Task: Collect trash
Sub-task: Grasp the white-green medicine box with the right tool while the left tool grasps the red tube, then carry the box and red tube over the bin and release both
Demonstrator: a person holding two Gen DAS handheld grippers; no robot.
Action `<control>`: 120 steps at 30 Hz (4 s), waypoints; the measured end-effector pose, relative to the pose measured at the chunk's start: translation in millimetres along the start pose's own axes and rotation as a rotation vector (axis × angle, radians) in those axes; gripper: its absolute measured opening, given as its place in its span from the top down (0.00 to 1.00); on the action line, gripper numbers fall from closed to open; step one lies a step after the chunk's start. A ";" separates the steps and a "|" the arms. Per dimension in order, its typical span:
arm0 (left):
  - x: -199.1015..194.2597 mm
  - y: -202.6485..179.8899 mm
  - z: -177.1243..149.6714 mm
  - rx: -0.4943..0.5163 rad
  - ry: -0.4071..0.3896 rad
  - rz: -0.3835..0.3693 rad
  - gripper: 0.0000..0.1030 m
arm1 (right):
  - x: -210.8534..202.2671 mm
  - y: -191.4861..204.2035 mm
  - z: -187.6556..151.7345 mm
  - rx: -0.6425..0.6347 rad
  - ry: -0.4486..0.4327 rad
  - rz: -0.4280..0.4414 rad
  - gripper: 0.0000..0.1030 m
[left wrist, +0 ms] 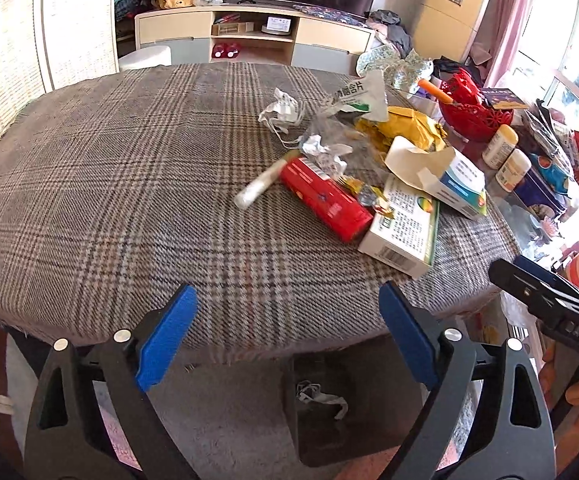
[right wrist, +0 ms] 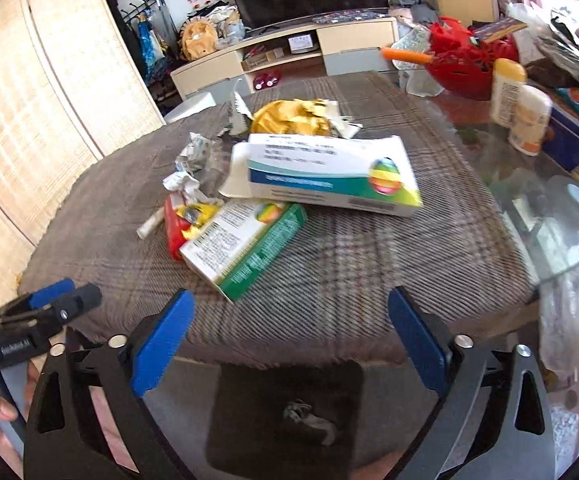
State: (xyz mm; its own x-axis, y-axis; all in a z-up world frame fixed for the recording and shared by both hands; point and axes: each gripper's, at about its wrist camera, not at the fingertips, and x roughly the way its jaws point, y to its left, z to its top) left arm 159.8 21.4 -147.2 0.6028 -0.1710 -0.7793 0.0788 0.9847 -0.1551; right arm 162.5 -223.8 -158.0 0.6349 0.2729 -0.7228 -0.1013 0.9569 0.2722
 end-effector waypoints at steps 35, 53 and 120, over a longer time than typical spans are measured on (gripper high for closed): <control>40.5 8.4 32.5 0.010 0.005 -0.073 0.16 | 70.0 24.9 11.0 -0.092 0.116 -0.200 0.13; 81.1 -21.7 45.6 0.054 0.011 0.063 0.20 | 50.7 -0.8 -3.2 -0.127 0.086 -0.201 0.23; 68.1 -55.9 -170.7 0.059 0.301 -0.119 0.46 | 39.4 -23.2 -137.3 0.083 0.307 -0.065 0.17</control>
State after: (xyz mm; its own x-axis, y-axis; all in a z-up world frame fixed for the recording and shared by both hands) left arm 60.9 -50.8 -295.2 0.3255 -0.2781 -0.9037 0.1854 0.9560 -0.2275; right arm 84.6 -221.5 -280.0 0.3756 0.2413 -0.8948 0.0028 0.9652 0.2614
